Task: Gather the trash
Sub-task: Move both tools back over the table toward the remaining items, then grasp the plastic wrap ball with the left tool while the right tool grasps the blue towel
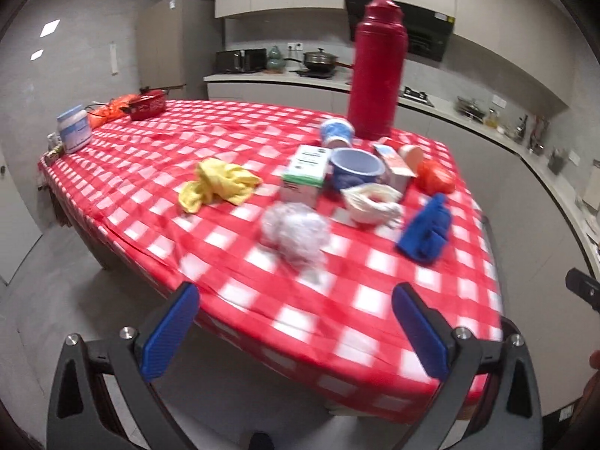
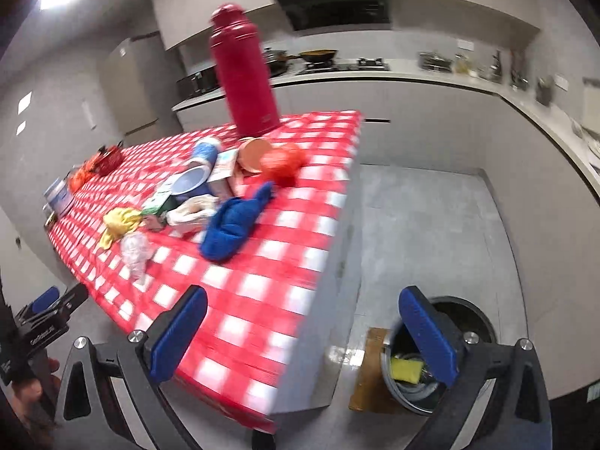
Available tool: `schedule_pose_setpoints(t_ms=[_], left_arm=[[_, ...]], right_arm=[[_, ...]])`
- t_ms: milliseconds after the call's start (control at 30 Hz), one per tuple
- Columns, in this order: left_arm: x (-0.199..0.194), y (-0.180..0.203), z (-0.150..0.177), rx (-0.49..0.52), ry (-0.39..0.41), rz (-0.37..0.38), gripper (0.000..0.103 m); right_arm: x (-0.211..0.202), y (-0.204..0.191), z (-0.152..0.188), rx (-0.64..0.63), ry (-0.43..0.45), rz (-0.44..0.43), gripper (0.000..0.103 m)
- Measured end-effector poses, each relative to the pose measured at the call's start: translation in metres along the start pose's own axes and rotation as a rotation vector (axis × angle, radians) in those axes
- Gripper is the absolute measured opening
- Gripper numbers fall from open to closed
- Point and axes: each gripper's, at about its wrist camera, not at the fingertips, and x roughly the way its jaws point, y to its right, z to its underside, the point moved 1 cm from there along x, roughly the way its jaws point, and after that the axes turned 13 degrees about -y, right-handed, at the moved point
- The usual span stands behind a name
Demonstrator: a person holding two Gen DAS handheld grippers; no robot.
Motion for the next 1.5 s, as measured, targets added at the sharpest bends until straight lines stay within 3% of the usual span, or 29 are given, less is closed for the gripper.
schedule_pose_setpoints(t_ms=[167,300,433,633,1100,1267,1500], left_arm=[[0.023,-0.014,-0.016,0.019,-0.024,0.028,0.103],[0.043,-0.018,-0.024,0.053,-0.05,0.051,0.095],[0.062,-0.018,-0.03,0.07,-0.084,0.06,0.092],[0.087,-0.023,-0.042,0.085,-0.119,0.085,0.086],[0.119,-0.014,-0.06,0.126,-0.163,0.143,0.085],[0.124,-0.011,-0.063,0.142,-0.173,0.163,0.079],[0.128,-0.009,-0.065,0.166,-0.178,0.163,0.061]], right_arm=[[0.03,-0.048,-0.019,-0.06,-0.012,0.025,0.103],[0.055,-0.075,-0.033,-0.085,-0.023,0.047,0.102],[0.085,-0.088,-0.042,-0.086,-0.064,0.053,0.09],[0.12,-0.096,-0.054,-0.072,-0.109,0.057,0.079],[0.169,-0.094,-0.072,-0.03,-0.186,0.061,0.059],[0.176,-0.096,-0.073,-0.026,-0.198,0.05,0.048],[0.183,-0.097,-0.072,-0.018,-0.217,0.027,0.026]])
